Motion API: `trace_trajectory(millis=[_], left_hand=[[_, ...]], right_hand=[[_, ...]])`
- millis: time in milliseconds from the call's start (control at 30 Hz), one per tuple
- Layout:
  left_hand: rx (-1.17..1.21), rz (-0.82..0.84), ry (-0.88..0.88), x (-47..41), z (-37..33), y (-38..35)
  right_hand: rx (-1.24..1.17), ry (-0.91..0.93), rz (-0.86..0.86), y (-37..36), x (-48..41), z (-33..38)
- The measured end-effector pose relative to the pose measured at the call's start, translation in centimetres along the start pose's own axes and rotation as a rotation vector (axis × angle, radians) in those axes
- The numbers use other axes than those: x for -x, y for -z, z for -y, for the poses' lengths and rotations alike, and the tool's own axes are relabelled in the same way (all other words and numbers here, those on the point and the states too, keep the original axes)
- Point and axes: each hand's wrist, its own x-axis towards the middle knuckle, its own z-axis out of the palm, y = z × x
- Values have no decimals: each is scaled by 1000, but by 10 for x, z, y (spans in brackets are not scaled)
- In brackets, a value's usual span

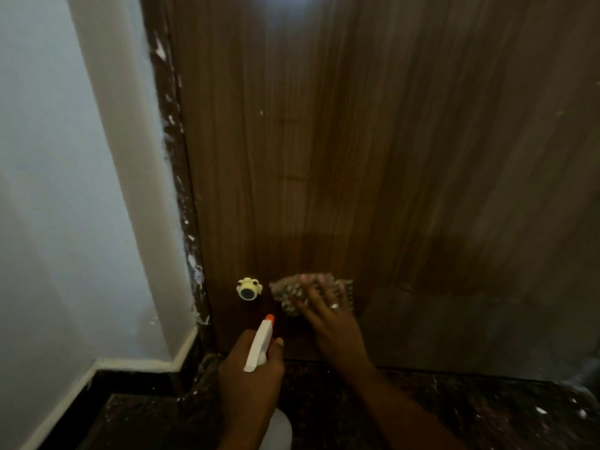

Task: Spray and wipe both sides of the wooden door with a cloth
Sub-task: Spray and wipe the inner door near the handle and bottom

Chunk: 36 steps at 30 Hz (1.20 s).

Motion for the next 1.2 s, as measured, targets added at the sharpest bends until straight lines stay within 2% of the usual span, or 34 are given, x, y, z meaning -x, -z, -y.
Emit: trace_trajectory(millis=[33, 167, 300, 333, 433, 467, 567, 633, 700, 733, 800, 867, 933, 967, 1000, 1067, 1133, 1200], left_hand=[[5, 2, 6, -1, 0, -1], [21, -14, -7, 1, -2, -8], [-9, 17, -3, 8, -5, -17], [-2, 25, 3, 8, -7, -19], [-8, 30, 10, 8, -8, -24], [-19, 19, 9, 8, -8, -25], [-24, -4, -22, 10, -5, -29], [-26, 2, -37, 15, -6, -33], [-16, 34, -49, 15, 0, -39], [-20, 49, -54, 15, 1, -41], [-25, 73, -70, 14, 4, -47], [-21, 103, -93, 14, 6, -55], [-13, 122, -98, 14, 9, -61], [-15, 141, -79, 14, 11, -65], [-9, 163, -74, 15, 10, -68], [-19, 178, -73, 13, 13, -72], [-28, 170, -73, 17, 12, -73], [-32, 163, -88, 19, 14, -74]], right_hand=[[-25, -82, 45, -10, 19, 7], [-217, -685, 77, -11, 60, 11], [-406, -1193, -132, 7, -4, 15], [-428, -1229, -161, 13, -20, 21], [-375, -1095, -163, 10, -25, 39], [-387, -1104, -166, 9, -17, 45], [-706, -1347, -257, 2, 4, 39], [-757, -1487, -321, 1, 9, 14], [-800, -1664, -509, 11, 10, -17], [-758, -1742, -550, 20, 4, -33], [-579, -1688, -533, 41, -11, -51], [-440, -1424, -464, 54, -26, -44], [-437, -1242, -306, 52, -23, -17], [-510, -1184, -237, 52, -19, -3], [-623, -1204, -163, 50, -15, 6], [-890, -1484, -157, 40, -9, -9], [-873, -1528, -7, 31, 0, -40], [-630, -1650, 52, 33, 12, -59]])
